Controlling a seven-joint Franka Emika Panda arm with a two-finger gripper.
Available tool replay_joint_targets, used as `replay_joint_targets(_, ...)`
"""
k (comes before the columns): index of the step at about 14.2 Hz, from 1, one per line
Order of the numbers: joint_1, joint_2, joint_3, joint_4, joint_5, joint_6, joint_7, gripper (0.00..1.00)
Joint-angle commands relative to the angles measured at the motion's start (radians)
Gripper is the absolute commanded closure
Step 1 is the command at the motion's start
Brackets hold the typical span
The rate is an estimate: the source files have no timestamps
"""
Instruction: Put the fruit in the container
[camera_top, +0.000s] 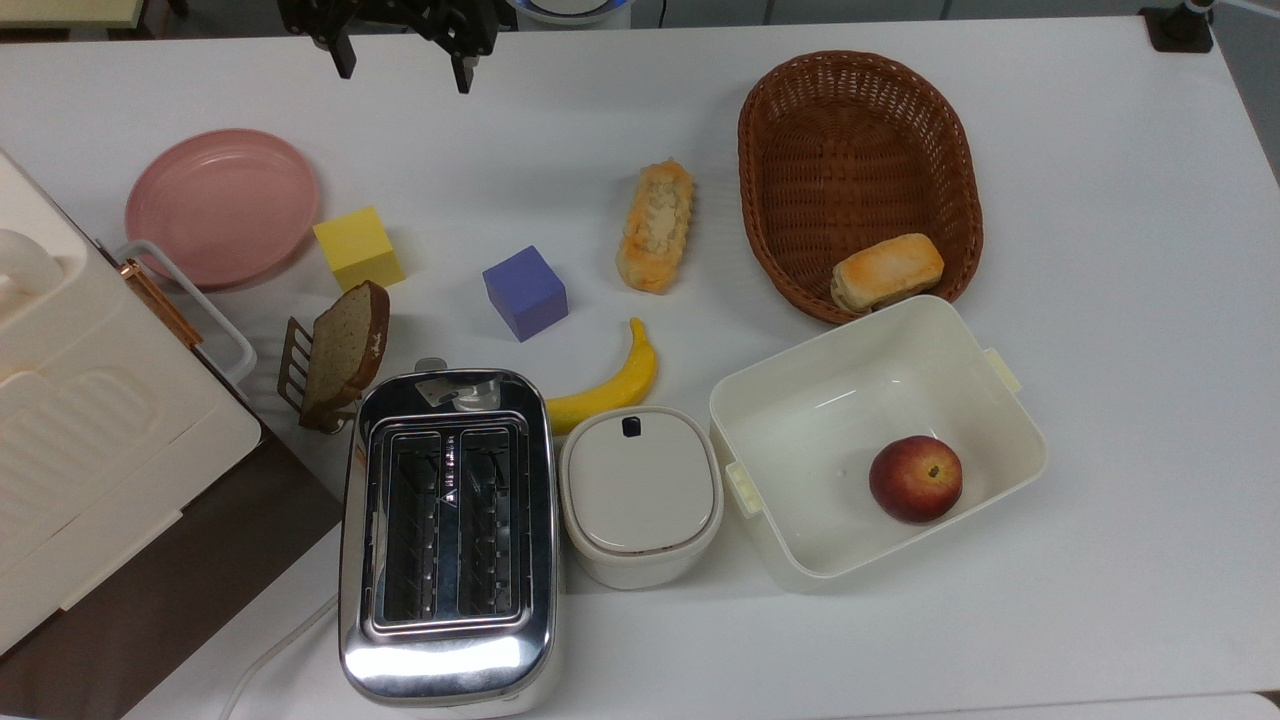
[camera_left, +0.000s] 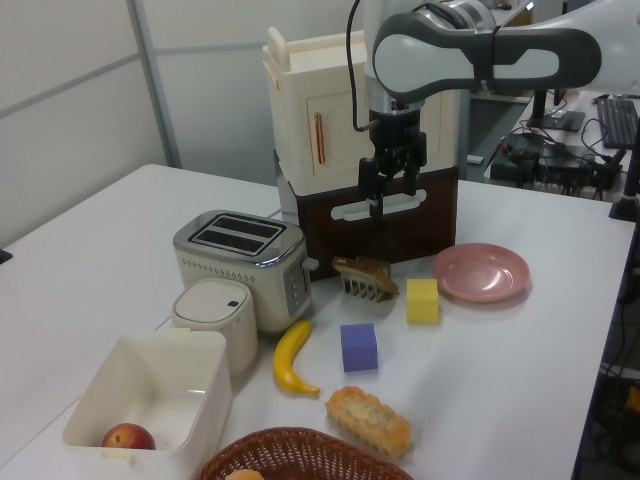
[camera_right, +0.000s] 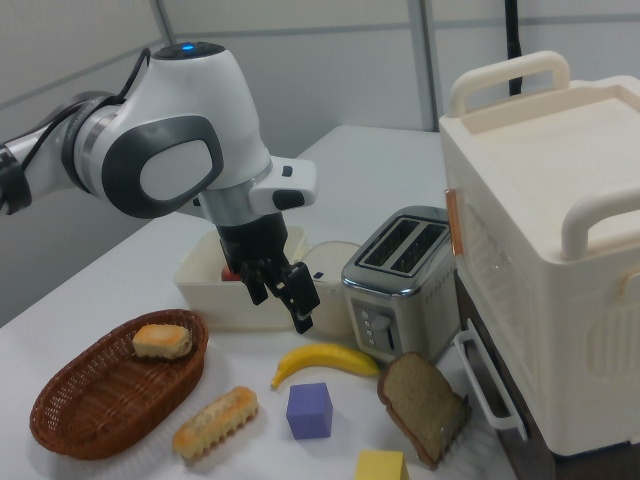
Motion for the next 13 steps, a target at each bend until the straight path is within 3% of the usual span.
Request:
replay_joint_targets(1, -0.002, 0.027, -0.019, 0.081, 0.011, -0.162, -0.101, 0.00)
replay_joint_targets(6, -0.088, 0.013, 0.056, 0.072, 0.015, -0.162, -0.101, 0.00)
replay_joint_targets(13, -0.073, 0.030, 0.058, 0.074, 0.005, -0.171, -0.101, 0.00)
